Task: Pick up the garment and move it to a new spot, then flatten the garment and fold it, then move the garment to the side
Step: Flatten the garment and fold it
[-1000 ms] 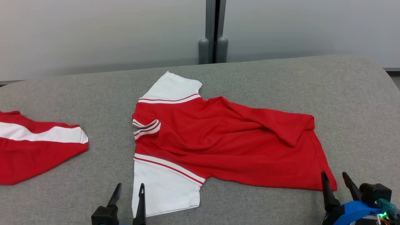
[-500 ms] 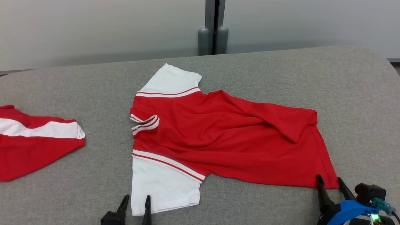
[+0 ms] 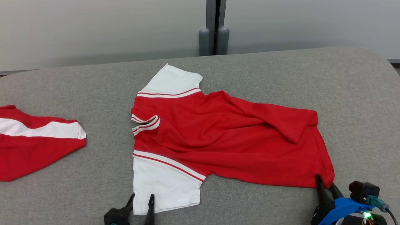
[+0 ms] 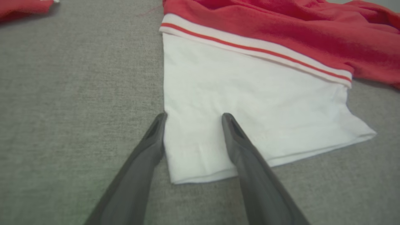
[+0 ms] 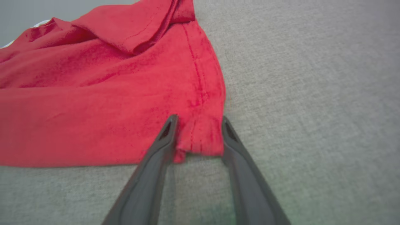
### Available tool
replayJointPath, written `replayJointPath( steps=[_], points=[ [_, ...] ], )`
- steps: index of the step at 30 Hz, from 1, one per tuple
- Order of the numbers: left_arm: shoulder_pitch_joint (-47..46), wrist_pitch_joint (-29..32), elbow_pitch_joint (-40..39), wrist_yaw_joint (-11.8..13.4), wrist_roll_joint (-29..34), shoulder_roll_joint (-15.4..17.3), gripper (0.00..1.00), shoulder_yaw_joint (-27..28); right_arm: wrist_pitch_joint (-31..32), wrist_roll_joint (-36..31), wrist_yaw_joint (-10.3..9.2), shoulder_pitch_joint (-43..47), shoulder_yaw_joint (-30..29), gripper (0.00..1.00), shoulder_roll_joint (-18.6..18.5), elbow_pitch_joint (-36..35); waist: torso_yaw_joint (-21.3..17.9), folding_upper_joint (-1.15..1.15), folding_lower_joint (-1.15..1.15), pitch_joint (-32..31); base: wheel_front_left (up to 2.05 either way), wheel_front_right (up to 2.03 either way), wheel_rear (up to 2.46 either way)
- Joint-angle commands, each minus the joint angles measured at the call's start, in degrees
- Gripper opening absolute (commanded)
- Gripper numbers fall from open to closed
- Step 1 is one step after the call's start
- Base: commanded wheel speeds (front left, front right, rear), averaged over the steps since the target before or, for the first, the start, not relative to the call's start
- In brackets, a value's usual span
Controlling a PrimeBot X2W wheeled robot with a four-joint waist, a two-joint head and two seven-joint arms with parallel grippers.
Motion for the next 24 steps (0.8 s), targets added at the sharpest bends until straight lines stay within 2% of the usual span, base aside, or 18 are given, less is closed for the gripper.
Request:
replayJointPath(
  steps=[1, 6, 15, 20, 24],
  points=[
    [0.47, 1.17, 2.03, -0.69, -0.57, -0.67, 0.00, -1.19, 0.21, 0.63, 0.05, -0.44, 0.90, 0.00, 0.60, -0.32, -0.05, 0.01, 0.01, -0.13, 0.00, 0.00, 0.00],
    [-0.59, 0.90, -0.44, -1.18, -2.05, -0.40, 0.00, -1.11, 0.12, 3.83, 0.04, 0.80, 1.02, 0.00, 0.70, -4.97, 0.01, 0.01, 0.01, -0.56, 0.00, 0.00, 0.00],
    [-2.48, 0.65, -11.28, -2.14, -5.05, -0.37, 0.00, 2.39, 0.13, 7.91, 0.04, 2.20, 3.95, 0.00, -0.47, -16.24, -0.29, 0.01, 0.01, -0.85, 0.00, 0.00, 0.00],
    [-8.64, 0.65, -15.05, -2.96, -4.28, -0.38, 0.00, 4.81, 0.12, 10.38, 0.04, -3.38, 6.73, 0.00, -1.94, -21.05, -0.88, 0.01, 0.01, 0.91, 0.00, 0.00, 0.00],
    [-18.45, 0.65, -14.98, -3.46, -2.77, 1.11, 0.00, 5.22, 0.12, 12.25, 0.04, -11.43, 8.19, 0.00, -3.87, -21.38, -0.91, 0.01, 0.01, 3.52, 0.00, 0.00, 0.00]
  ],
)
